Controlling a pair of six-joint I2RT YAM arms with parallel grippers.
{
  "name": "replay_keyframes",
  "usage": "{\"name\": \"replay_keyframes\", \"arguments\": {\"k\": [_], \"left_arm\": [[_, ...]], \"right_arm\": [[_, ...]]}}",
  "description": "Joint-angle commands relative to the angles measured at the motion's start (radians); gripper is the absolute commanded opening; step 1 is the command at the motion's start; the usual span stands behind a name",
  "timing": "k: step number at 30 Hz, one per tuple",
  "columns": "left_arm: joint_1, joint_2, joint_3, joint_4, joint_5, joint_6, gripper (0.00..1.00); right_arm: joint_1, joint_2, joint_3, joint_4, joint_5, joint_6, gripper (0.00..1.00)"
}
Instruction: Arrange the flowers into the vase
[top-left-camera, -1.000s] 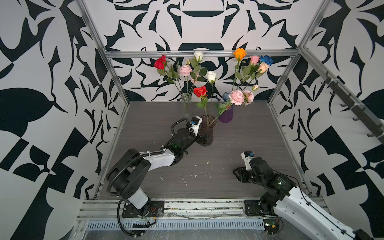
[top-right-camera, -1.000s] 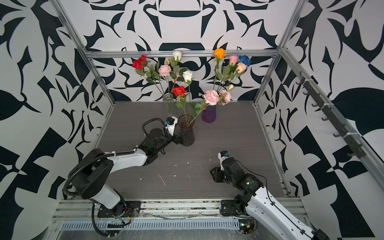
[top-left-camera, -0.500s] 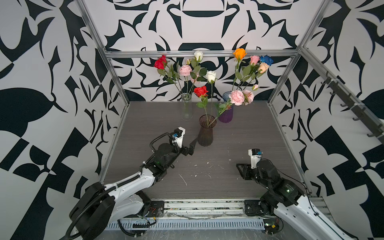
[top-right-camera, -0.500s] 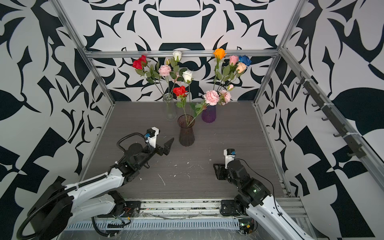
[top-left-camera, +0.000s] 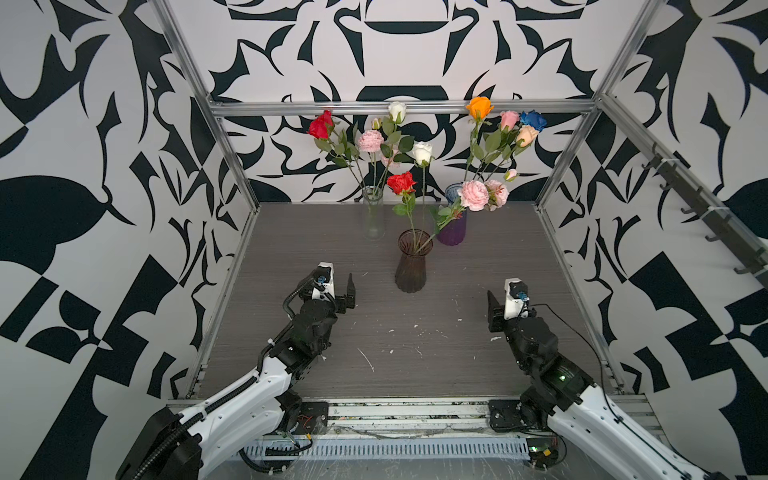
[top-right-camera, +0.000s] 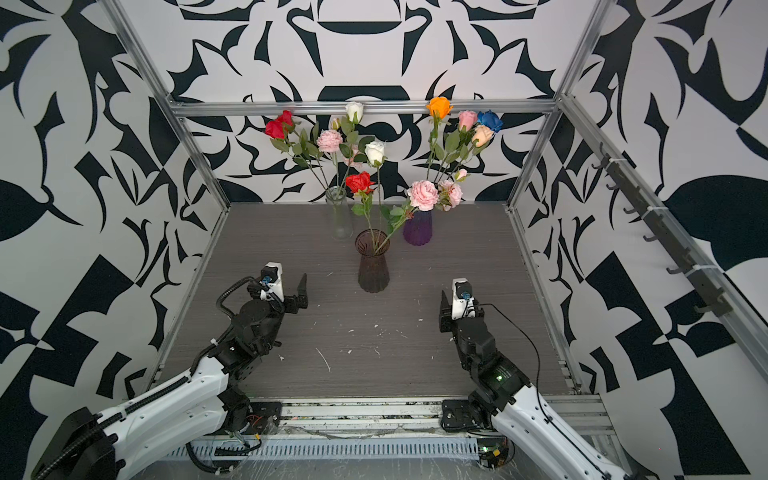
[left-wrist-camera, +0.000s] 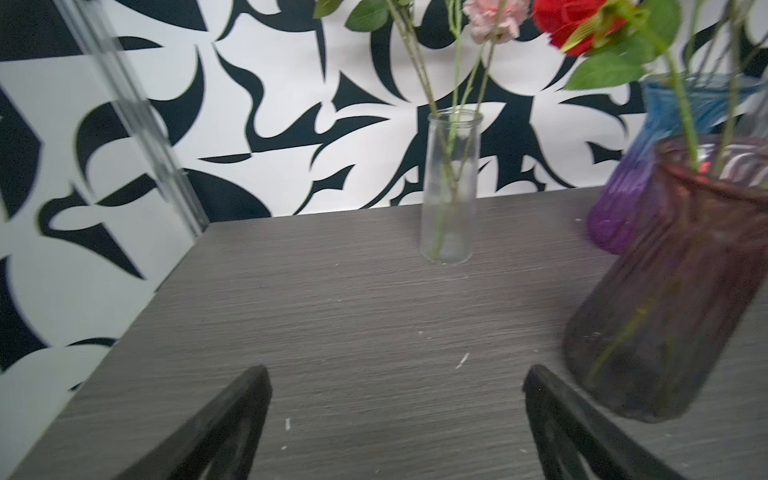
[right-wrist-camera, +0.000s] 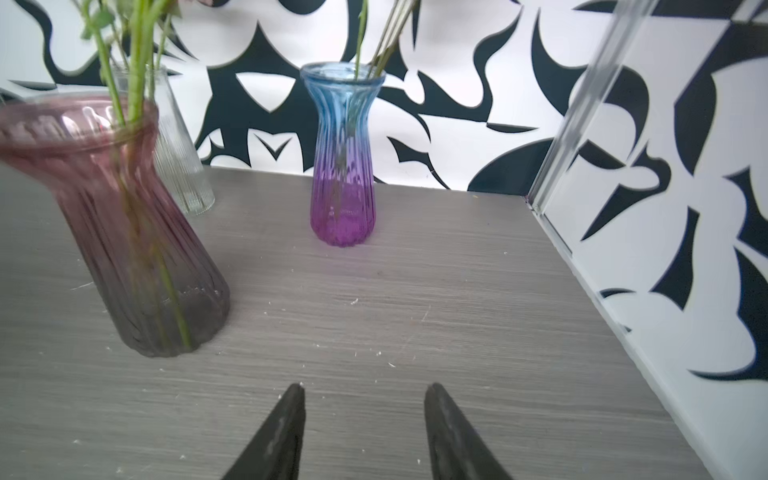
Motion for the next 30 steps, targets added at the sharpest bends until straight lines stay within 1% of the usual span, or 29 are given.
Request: {"name": "replay_keyframes", "arguments": {"k": [1, 3, 5, 7, 8, 11, 13, 16, 18, 19, 21, 22, 24, 27, 29, 30], "left_arm": [[0.014, 0.004, -0.023, 0.006, -0.159, 0.023, 1.00], [0.017, 0.017, -0.020, 0.010, -0.225, 0.007, 0.99], [0.026, 0.025, -0.010, -0.002, -0.242, 0.003, 0.99], [0.042, 0.053, -0.002, 0.016, -0.250, 0.019, 0.99], [0.047, 0.073, -0.003, 0.042, -0.257, 0.048, 1.00], [0.054, 0.145, -0.029, 0.156, -0.325, 0.091, 0.99], [0.058, 0.185, -0.070, 0.255, -0.329, 0.107, 0.99], [0.059, 0.232, -0.111, 0.321, -0.346, 0.085, 0.99], [0.066, 0.255, -0.131, 0.342, -0.349, 0.057, 0.99], [0.071, 0.262, -0.143, 0.385, -0.355, 0.060, 0.99], [0.086, 0.272, -0.170, 0.457, -0.315, 0.064, 0.99], [0.099, 0.277, -0.175, 0.477, -0.297, 0.057, 0.99], [0.128, 0.296, -0.172, 0.488, -0.274, 0.040, 0.99], [0.165, 0.350, -0.161, 0.536, -0.220, 0.033, 0.99], [0.190, 0.409, -0.155, 0.620, -0.192, 0.038, 0.99], [0.200, 0.468, -0.157, 0.675, -0.179, 0.042, 0.99]], "right_arm": [[-0.002, 0.053, -0.113, 0.366, 0.016, -0.286, 0.54], [-0.022, 0.098, -0.131, 0.368, 0.015, -0.288, 0.54], [-0.057, 0.163, -0.170, 0.458, -0.011, -0.272, 0.55], [-0.134, 0.238, -0.212, 0.568, -0.090, -0.212, 0.56], [-0.167, 0.274, -0.217, 0.606, -0.127, -0.208, 0.60], [-0.217, 0.364, -0.178, 0.607, -0.203, -0.197, 0.60], [-0.247, 0.442, -0.144, 0.618, -0.231, -0.190, 0.62], [-0.285, 0.572, -0.109, 0.705, -0.242, -0.178, 0.62], [-0.318, 0.655, -0.095, 0.783, -0.272, -0.163, 0.62], [-0.333, 0.698, -0.084, 0.815, -0.284, -0.152, 0.62], [-0.360, 0.759, -0.058, 0.850, -0.306, -0.136, 0.62], [-0.375, 0.789, -0.050, 0.865, -0.349, -0.131, 0.62], [-0.398, 0.833, -0.040, 0.904, -0.385, -0.118, 0.61], [-0.411, 0.951, -0.059, 1.058, -0.379, -0.118, 0.59], [-0.419, 1.079, -0.080, 1.216, -0.361, -0.105, 0.59], [-0.424, 1.143, -0.086, 1.293, -0.344, -0.096, 0.59]]}}
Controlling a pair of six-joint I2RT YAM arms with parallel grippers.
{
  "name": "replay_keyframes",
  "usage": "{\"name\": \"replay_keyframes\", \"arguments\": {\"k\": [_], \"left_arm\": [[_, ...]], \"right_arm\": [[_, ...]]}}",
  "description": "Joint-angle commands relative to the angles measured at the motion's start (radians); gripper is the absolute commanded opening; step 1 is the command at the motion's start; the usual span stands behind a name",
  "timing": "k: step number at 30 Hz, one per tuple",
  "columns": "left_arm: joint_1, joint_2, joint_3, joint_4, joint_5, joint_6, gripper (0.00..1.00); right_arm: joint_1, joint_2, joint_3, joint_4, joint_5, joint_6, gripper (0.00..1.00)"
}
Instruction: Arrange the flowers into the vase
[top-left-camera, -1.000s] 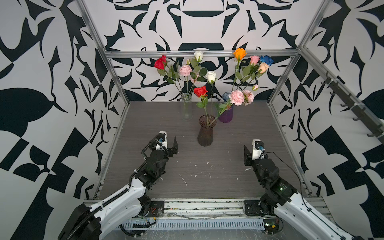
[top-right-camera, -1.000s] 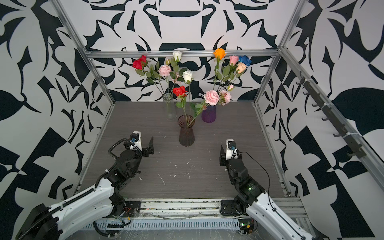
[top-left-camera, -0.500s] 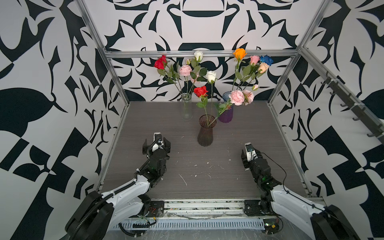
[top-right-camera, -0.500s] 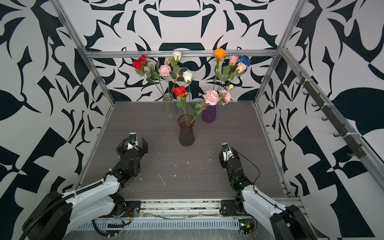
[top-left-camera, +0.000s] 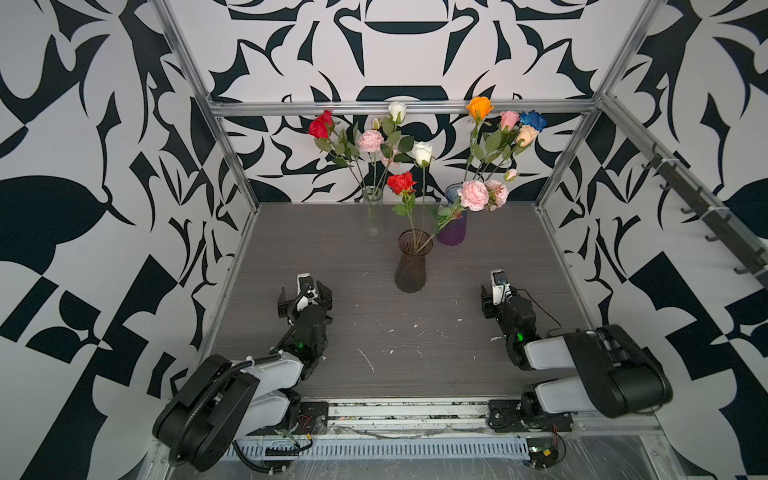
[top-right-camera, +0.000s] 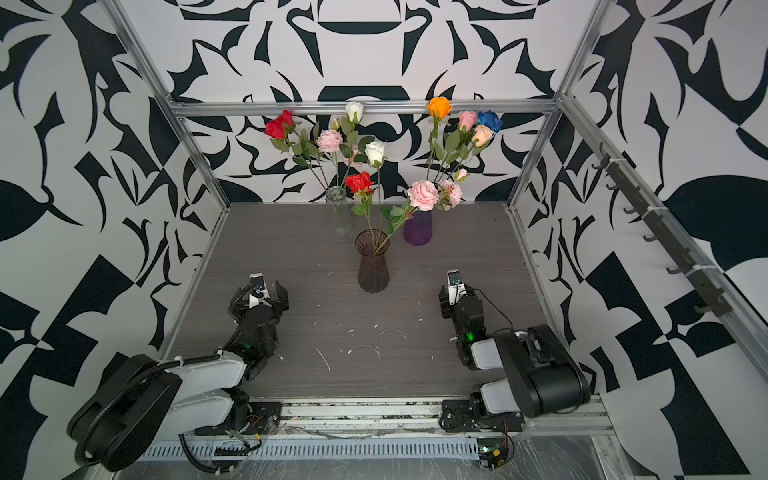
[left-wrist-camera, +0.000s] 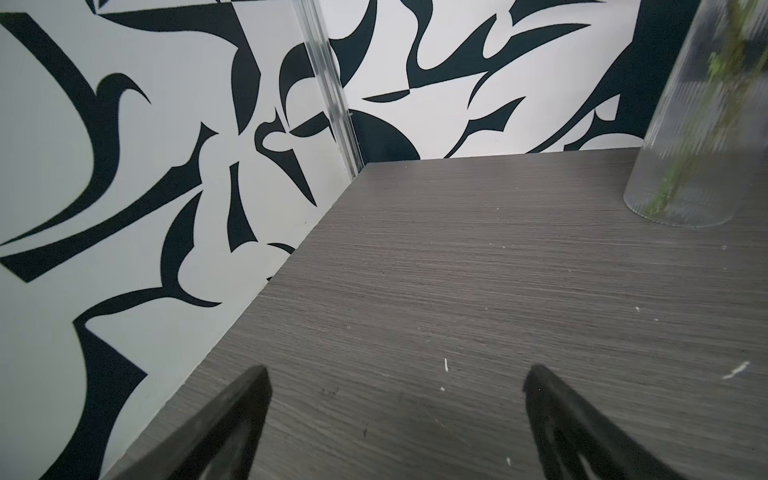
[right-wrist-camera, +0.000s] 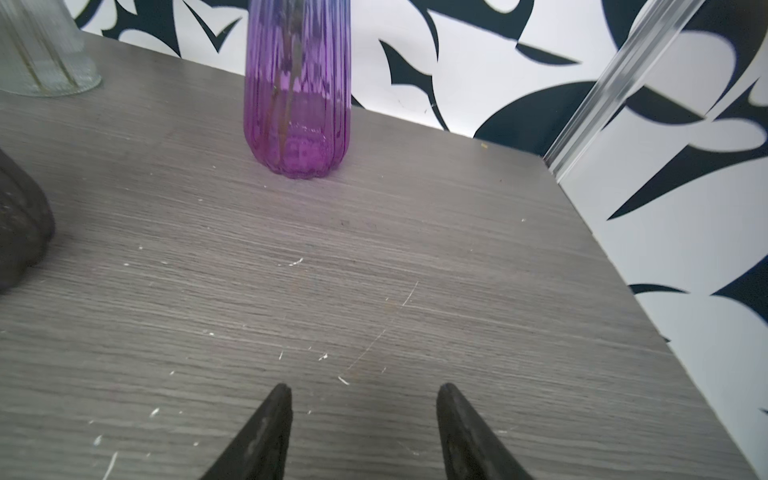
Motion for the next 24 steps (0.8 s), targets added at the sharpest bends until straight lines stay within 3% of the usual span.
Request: {"name": "replay_keyframes", "arguments": {"k": [1, 4, 9, 15, 24], "left_arm": [[0.036, 0.123, 0.011, 0.241, 0.064, 0.001, 0.99], [0.031, 0.201, 0.038, 0.335, 0.029, 0.067, 0.99], [0.035, 0.111, 0.034, 0.180, 0.102, 0.019, 1.00], [0.041, 0.119, 0.027, 0.208, 0.165, 0.041, 0.99], [0.041, 0.134, -0.078, 0.406, 0.198, 0.045, 0.99]], "right_arm": [[-0.011, 0.123, 0.015, 0.252, 0.011, 0.034, 0.57], [-0.013, 0.076, 0.058, 0.110, 0.004, 0.031, 0.59], [-0.015, 0.075, 0.115, 0.006, 0.015, 0.032, 0.61], [-0.051, 0.065, 0.201, -0.170, -0.014, 0.066, 0.64], [-0.056, 0.065, 0.170, -0.117, -0.018, 0.067, 0.63]]}}
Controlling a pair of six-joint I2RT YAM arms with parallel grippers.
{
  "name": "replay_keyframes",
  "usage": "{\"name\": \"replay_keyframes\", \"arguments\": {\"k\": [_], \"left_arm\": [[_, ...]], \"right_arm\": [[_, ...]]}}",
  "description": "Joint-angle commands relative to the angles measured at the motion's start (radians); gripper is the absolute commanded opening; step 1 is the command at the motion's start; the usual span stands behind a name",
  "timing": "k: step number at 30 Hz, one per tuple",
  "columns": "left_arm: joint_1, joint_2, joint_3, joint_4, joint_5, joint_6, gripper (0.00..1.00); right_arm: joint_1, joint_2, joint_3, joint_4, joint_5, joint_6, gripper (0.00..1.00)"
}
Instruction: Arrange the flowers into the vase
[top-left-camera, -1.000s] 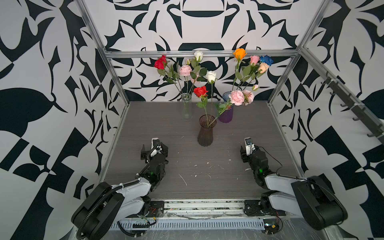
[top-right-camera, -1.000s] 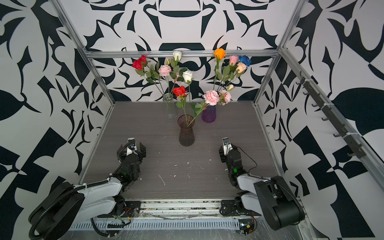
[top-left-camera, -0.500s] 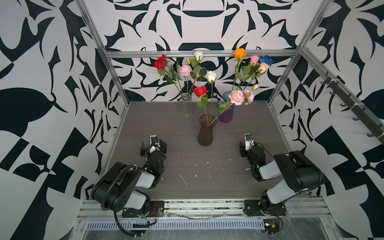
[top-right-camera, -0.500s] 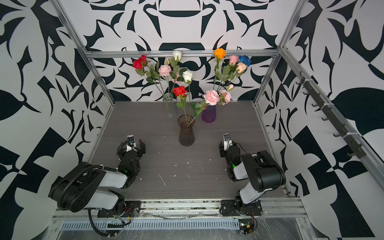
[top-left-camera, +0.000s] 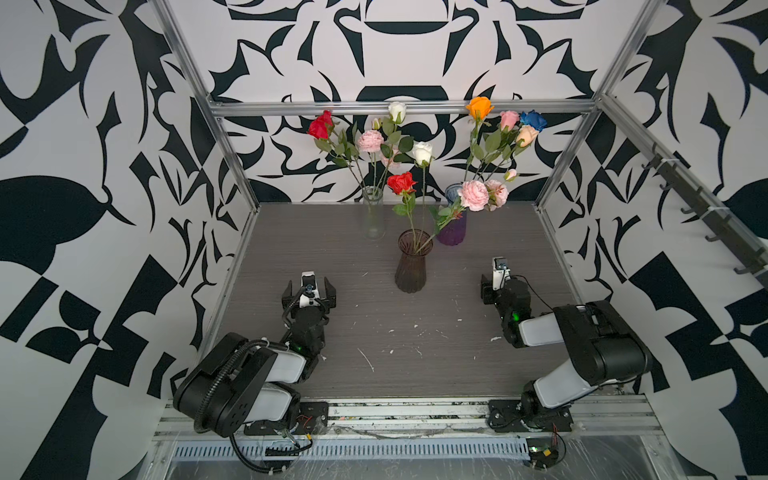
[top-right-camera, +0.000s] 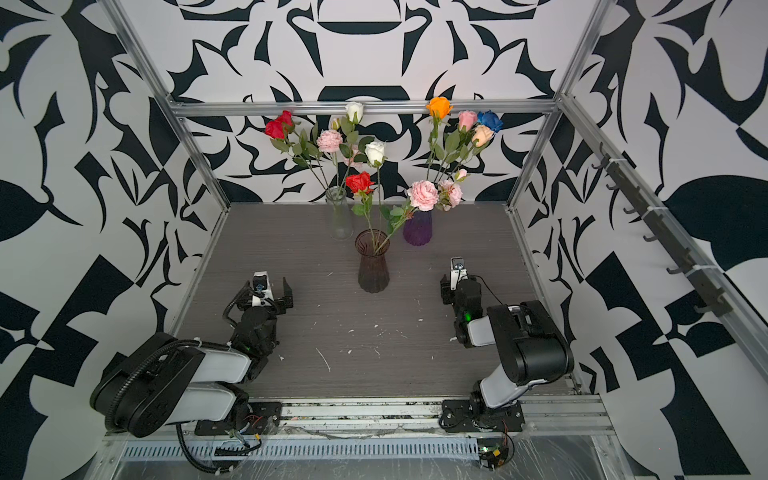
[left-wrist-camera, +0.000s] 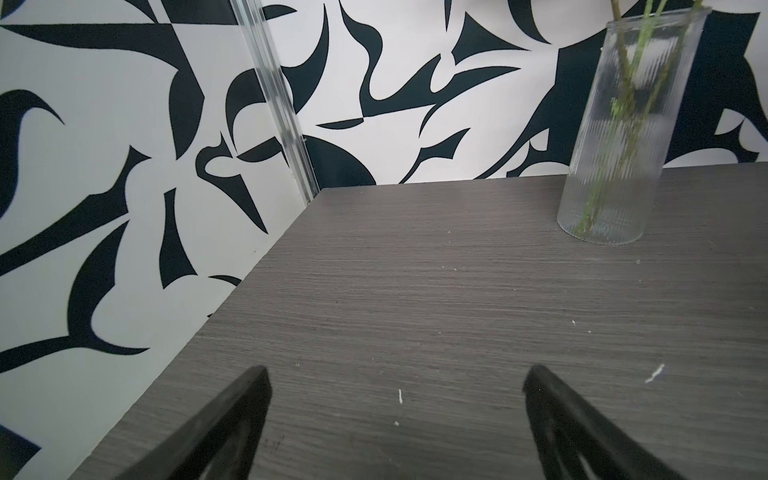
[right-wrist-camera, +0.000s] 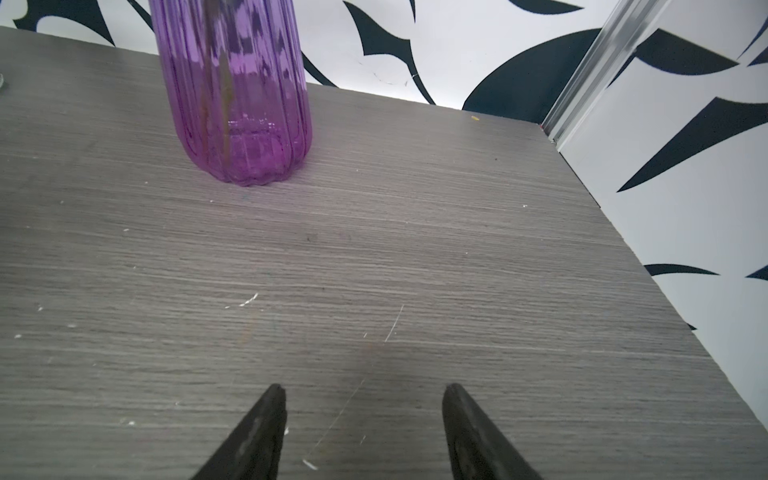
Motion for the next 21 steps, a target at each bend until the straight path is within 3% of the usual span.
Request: {"name": "replay_keyframes", "arguments": {"k": [1, 6, 9, 11, 14, 17, 21], "left_arm": [[0.004, 0.005, -0.028, 0.124, 0.007, 0.006, 0.99], [0.073, 0.064, 0.019, 0.126, 0.038, 0.058, 0.99], [0.168, 0.182, 0.059, 0.129, 0.139, -0.002, 0.99], [0.209, 0.224, 0.119, 0.102, 0.229, 0.034, 0.99], [0.280, 0.220, 0.199, -0.123, 0.398, -0.021, 0.99], [0.335, 0.198, 0.303, -0.357, 0.426, -0.079, 0.99], [0.363, 0.207, 0.284, -0.300, 0.458, -0.094, 0.99]], "right_arm": [[0.000, -0.021, -0.011, 0.047, -0.016, 0.013, 0.64], [0.000, -0.021, -0.017, 0.056, -0.022, 0.011, 0.63], [0.000, -0.021, -0.017, 0.057, -0.024, 0.011, 0.63], [0.000, -0.021, -0.015, 0.054, -0.028, 0.009, 0.64], [0.000, -0.021, -0.011, 0.049, -0.032, 0.010, 0.64], [0.000, -0.021, 0.005, 0.016, -0.023, 0.011, 0.68], [-0.031, -0.016, 0.057, -0.078, -0.027, 0.052, 0.69]]}}
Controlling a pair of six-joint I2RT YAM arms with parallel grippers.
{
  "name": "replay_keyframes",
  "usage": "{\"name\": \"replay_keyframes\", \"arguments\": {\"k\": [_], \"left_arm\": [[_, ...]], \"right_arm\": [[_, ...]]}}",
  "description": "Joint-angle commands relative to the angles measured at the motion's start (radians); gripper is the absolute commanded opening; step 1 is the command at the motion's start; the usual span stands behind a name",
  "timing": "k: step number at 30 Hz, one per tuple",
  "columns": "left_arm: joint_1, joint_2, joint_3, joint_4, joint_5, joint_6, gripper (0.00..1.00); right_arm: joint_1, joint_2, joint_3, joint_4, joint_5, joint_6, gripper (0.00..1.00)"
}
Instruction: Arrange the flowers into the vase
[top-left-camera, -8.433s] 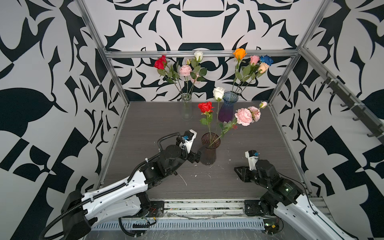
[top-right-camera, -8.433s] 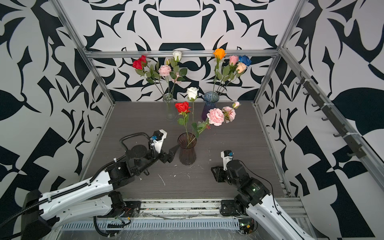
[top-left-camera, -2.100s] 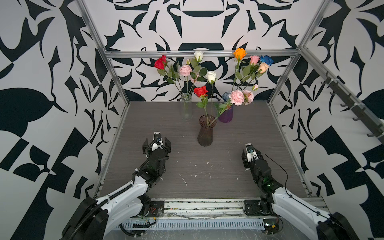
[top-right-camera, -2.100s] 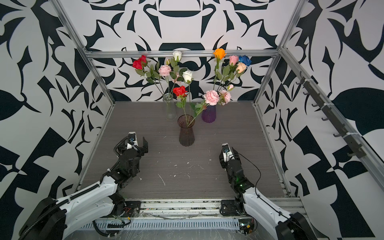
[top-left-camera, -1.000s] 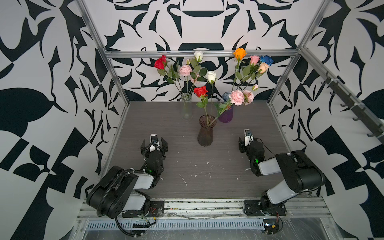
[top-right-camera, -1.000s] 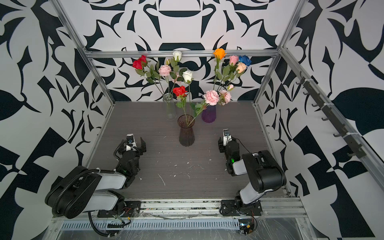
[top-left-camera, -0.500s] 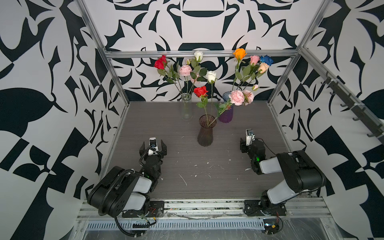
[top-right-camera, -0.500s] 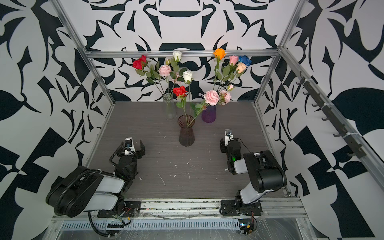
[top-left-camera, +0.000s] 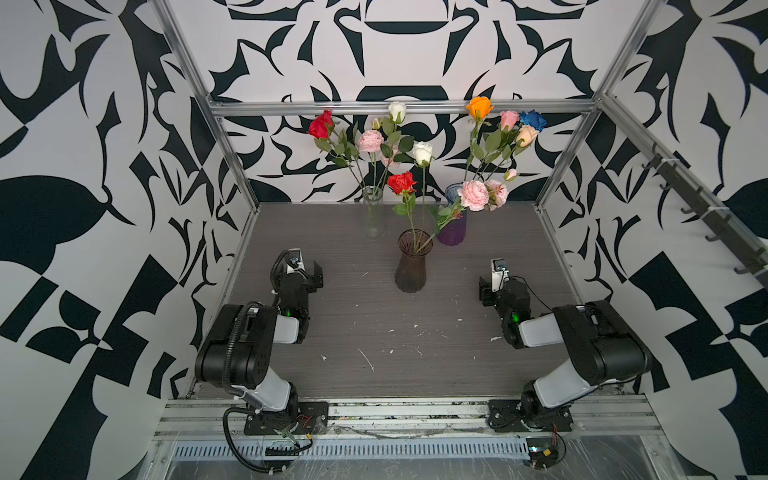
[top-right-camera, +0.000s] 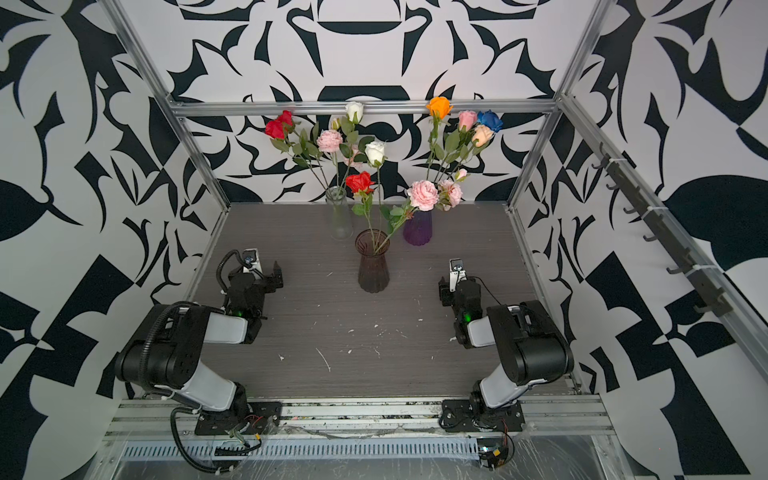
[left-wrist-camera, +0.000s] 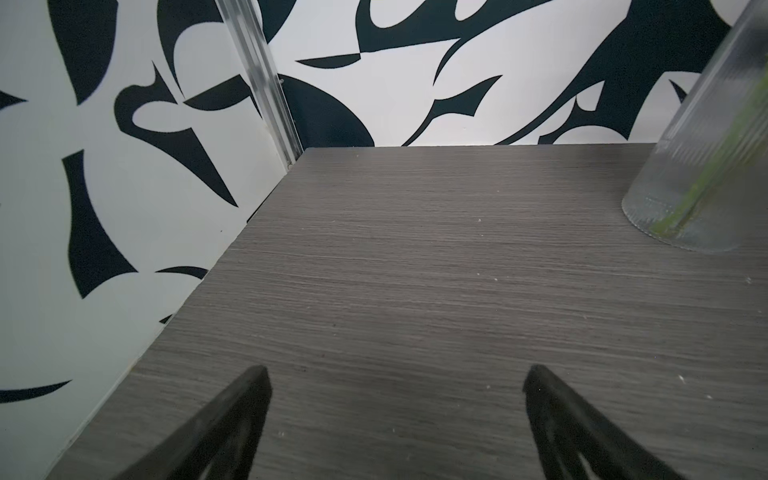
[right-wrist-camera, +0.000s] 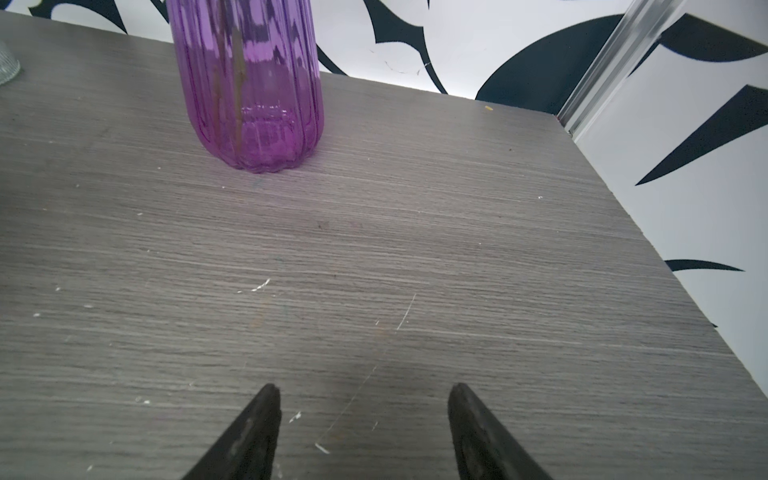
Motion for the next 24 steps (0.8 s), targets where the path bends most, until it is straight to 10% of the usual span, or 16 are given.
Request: {"name": "replay_keyframes", "arguments": {"k": [1, 5, 7, 24], "left_arm": [[0.007, -0.005, -0.010, -0.062, 0.068, -0.034, 0.99], [0.007, -0.009, -0.006, -0.077, 0.071, -0.042, 0.99], [0.007, -0.009, -0.007, -0.076, 0.070, -0.041, 0.99], [0.005, -0.006, 0.005, -0.100, 0.143, -0.020, 1.00]], "right_arm": [[-0.039, -0.019, 0.062, -0.063, -0.008, 0.059, 0.71], [-0.046, -0.018, 0.055, -0.052, -0.010, 0.060, 0.69], [-0.046, -0.019, 0.052, -0.047, -0.005, 0.059, 0.99], [-0.044, -0.018, 0.050, -0.045, 0.004, 0.067, 0.99]]}}
